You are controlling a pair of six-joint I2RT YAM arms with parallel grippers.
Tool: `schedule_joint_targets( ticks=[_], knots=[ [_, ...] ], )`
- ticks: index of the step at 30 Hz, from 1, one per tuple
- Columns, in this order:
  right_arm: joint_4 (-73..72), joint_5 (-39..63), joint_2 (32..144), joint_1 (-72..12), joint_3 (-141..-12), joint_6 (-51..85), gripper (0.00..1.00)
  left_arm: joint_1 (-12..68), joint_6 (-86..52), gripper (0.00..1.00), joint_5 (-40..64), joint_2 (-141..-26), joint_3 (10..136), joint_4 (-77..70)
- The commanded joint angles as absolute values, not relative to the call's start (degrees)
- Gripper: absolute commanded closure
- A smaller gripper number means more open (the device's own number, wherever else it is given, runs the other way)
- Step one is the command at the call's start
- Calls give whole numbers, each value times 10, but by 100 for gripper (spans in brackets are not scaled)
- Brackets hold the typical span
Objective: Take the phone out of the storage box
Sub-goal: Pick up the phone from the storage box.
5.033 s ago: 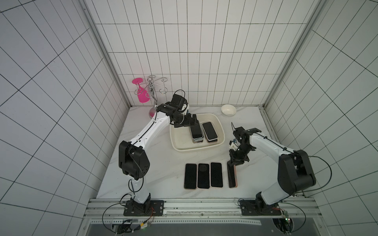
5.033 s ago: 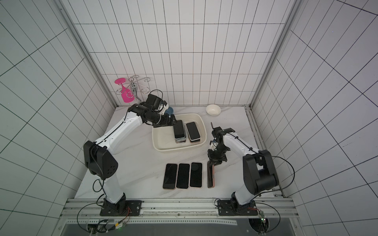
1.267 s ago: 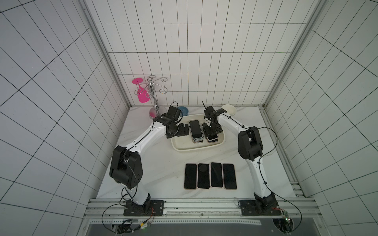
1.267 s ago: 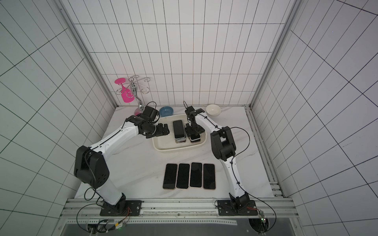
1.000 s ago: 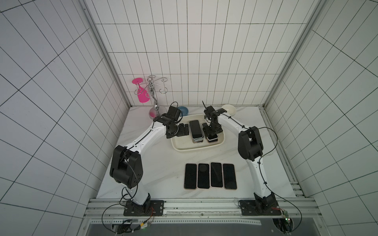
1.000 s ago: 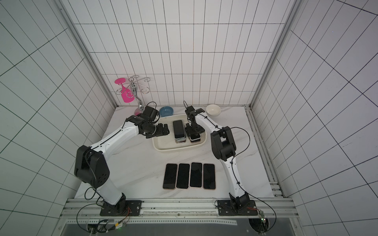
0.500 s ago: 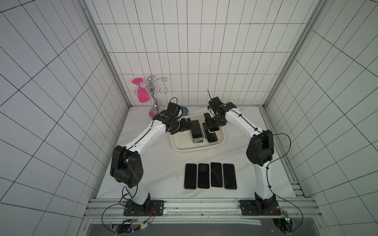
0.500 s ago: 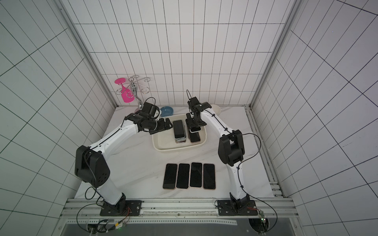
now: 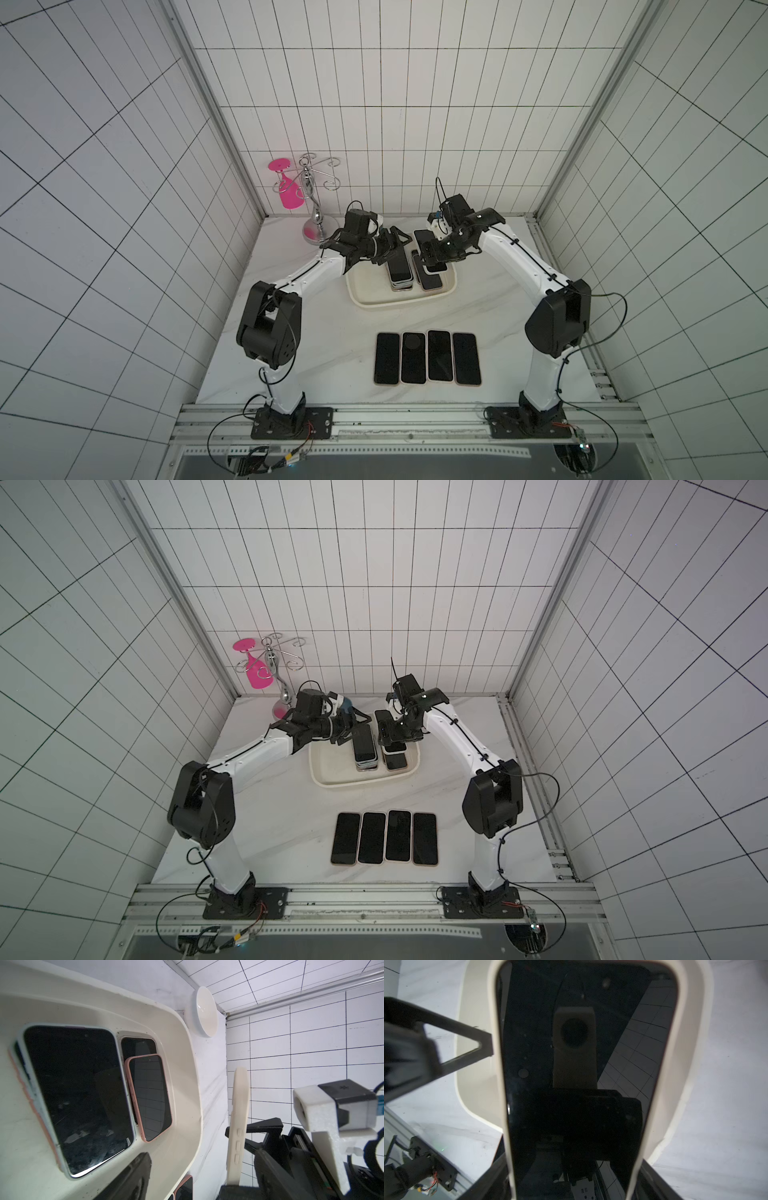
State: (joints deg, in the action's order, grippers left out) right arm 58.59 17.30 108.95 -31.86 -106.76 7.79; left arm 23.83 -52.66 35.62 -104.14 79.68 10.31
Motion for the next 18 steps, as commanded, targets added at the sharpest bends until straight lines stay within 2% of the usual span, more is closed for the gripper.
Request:
schedule_joint_targets(
  ticks=[1,4,6,9,11,16,18],
  knots=[
    [578,221,1069,-318,-1050,86,49,252,-555,18,371,-1056,815,55],
    [574,234,1065,-320,-1047,91,49,259,-559,19,371,-1068,829,59],
    [572,240,1062,-320,-1045,94,49,262,-558,23,369,-1073,835,61],
    [568,253,1059,-319,-1042,99,49,265,-562,40,367,-1081,838,62],
    [567,259,1060,-319,-1042,102,49,266,-562,55,369,-1084,838,62],
    [568,270,1063,-315,-1040,114,48,265,-557,81,371,-1079,831,71],
    [565,282,1063,-312,-1039,118,46,263,-555,86,373,-1075,828,75]
  ],
)
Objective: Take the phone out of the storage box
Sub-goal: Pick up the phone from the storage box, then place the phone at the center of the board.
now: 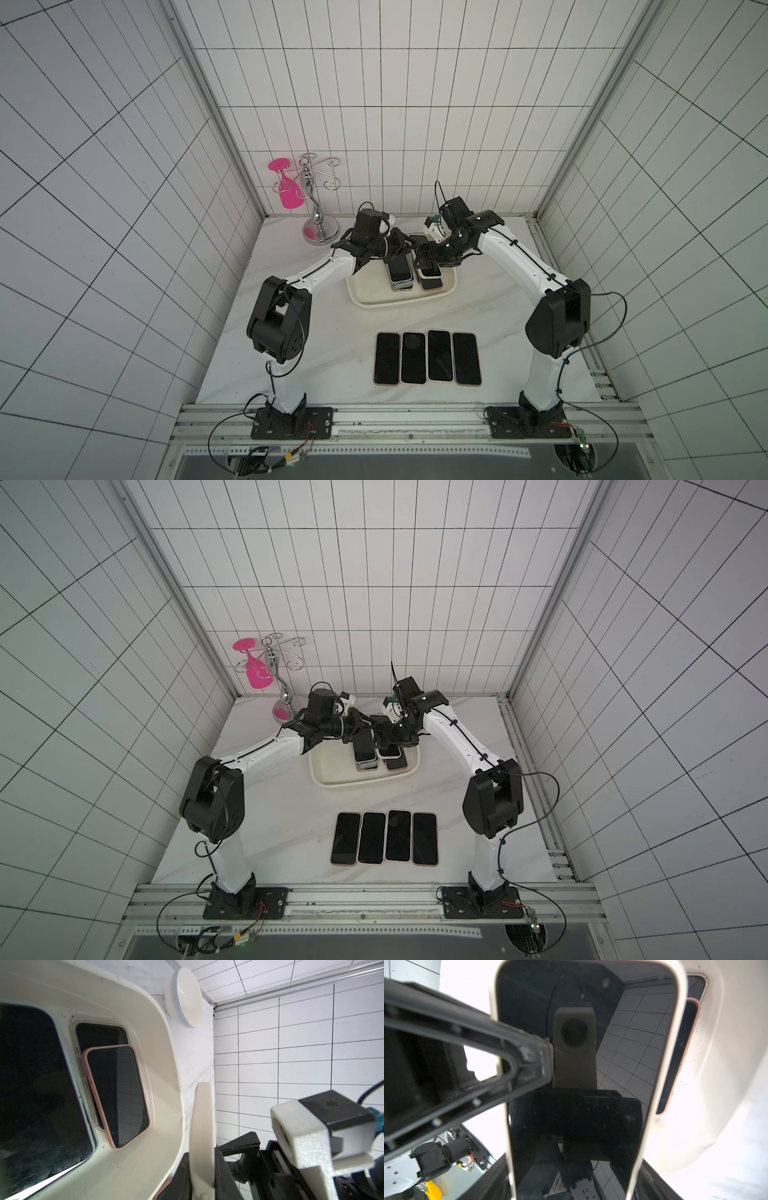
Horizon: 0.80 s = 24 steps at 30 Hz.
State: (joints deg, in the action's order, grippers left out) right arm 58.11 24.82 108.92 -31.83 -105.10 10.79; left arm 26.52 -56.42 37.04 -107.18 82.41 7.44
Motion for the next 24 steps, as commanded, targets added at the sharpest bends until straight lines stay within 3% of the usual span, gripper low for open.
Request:
schedule_joint_targets(
  ticks=[1,5,10,12,19,24],
  knots=[
    [564,290,1062,-311,-1039,119,44,260,-555,89,375,-1073,825,76],
    [564,308,1052,-309,-1036,116,24,251,-551,93,387,-1057,809,77],
    [558,305,1023,-297,-1026,117,11,230,-530,97,426,-1011,783,94],
    [557,308,1008,-288,-1022,121,1,214,-521,98,451,-975,760,100],
    [552,325,962,-264,-1004,121,1,144,-361,100,472,-812,705,326],
    [558,351,939,-258,-978,110,1,136,-219,100,396,-711,658,544]
  ],
)
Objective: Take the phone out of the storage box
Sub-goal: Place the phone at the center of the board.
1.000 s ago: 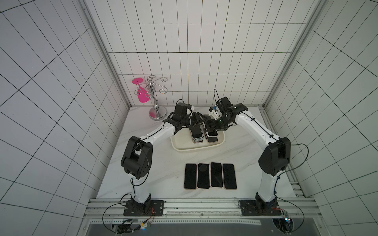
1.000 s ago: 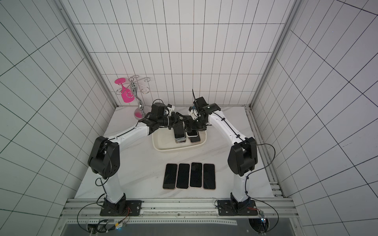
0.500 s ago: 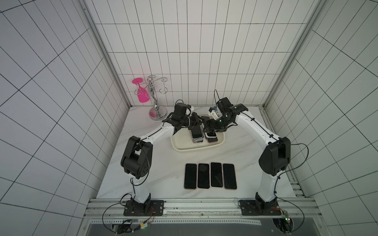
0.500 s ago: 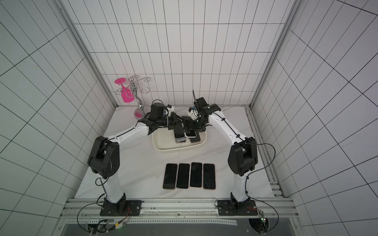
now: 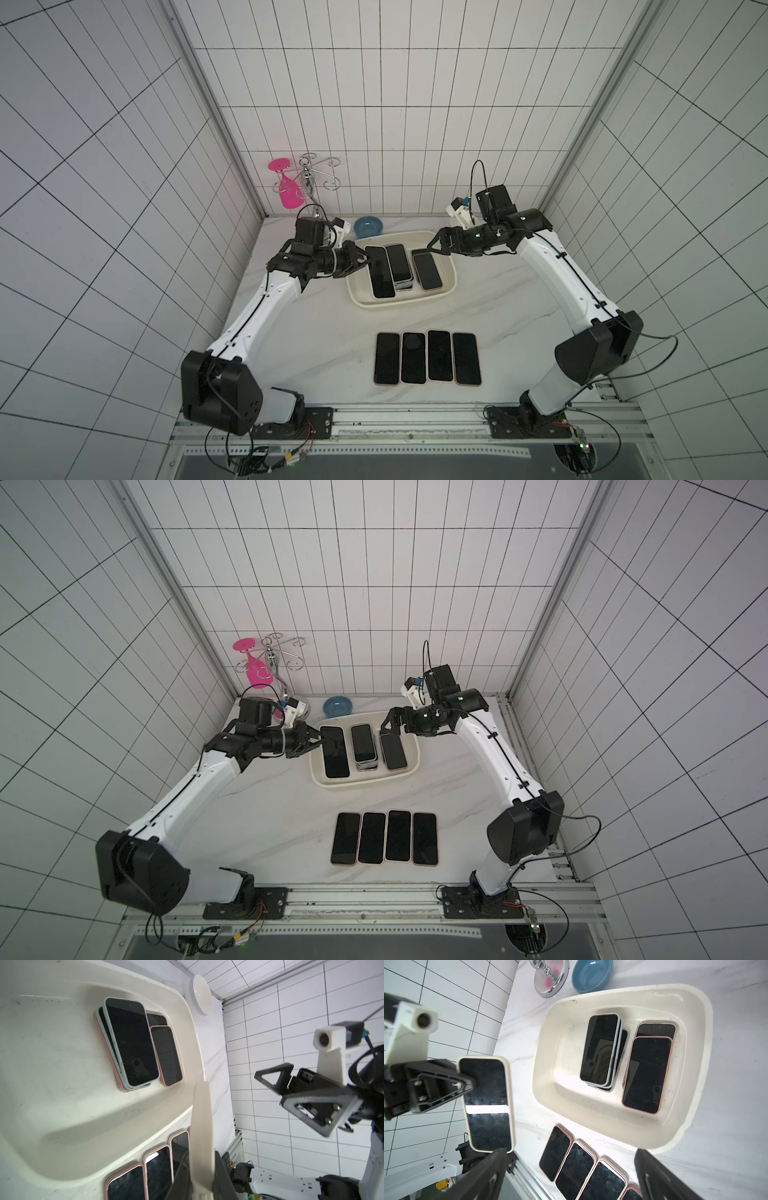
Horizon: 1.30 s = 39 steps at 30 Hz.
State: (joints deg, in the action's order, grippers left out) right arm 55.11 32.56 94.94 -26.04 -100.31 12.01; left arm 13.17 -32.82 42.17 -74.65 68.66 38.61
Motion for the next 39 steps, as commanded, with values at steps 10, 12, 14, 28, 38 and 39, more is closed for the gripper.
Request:
schedule_joint_targets(
  ticks=[10,12,14,28,38,39],
  knots=[
    [536,383,921,-261,-944,118,1,199,-285,97,218,-585,500,578],
    [522,388,918,-260,-930,120,1,219,-295,97,194,-593,505,568],
    [524,389,918,-260,-924,120,1,234,-308,97,179,-605,498,544],
    [526,378,906,-261,-892,109,1,281,-321,98,168,-718,442,429],
    [529,370,911,-261,-875,98,1,288,-326,98,201,-753,401,374],
    [529,368,911,-260,-874,98,1,289,-326,98,201,-755,399,373]
  ],
)
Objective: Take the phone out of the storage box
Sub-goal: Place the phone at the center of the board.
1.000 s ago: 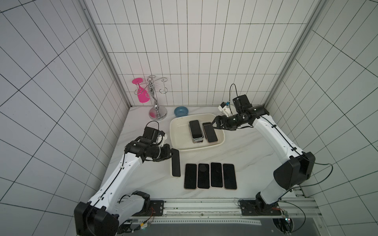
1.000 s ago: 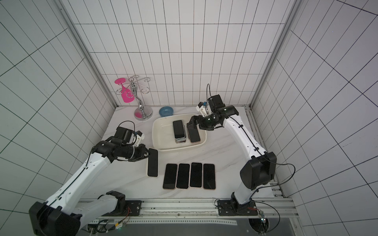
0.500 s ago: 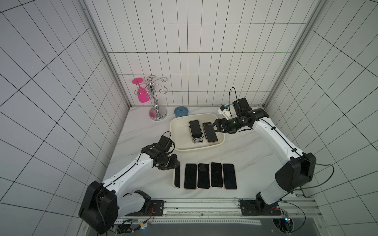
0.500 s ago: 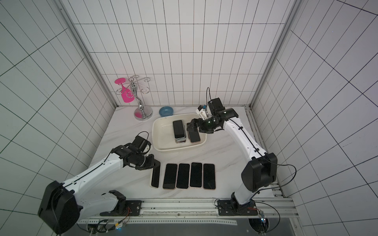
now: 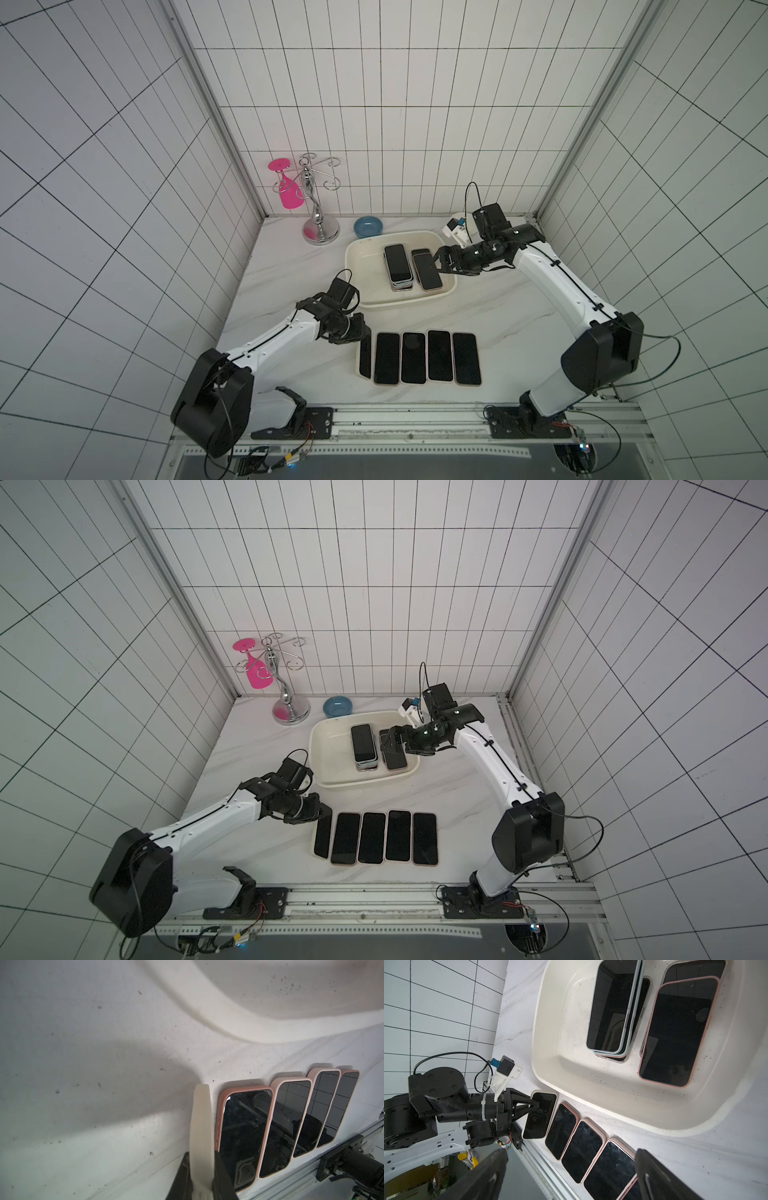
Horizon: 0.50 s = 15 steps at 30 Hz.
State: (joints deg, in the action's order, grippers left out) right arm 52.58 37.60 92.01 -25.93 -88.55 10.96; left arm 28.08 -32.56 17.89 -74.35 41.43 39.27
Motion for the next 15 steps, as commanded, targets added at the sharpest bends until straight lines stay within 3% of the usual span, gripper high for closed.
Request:
schedule_joint_targets(
  ticks=[1,6,10,15],
  knots=[
    [529,367,912,-261,-874,97,1,290,-327,97,203,-756,398,371],
    [529,369,921,-261,-874,98,1,290,-340,90,221,-752,388,353],
    [531,369,928,-261,-874,97,1,291,-369,66,203,-759,378,373],
    [531,372,932,-261,-875,97,1,289,-403,46,165,-755,365,386]
  ],
)
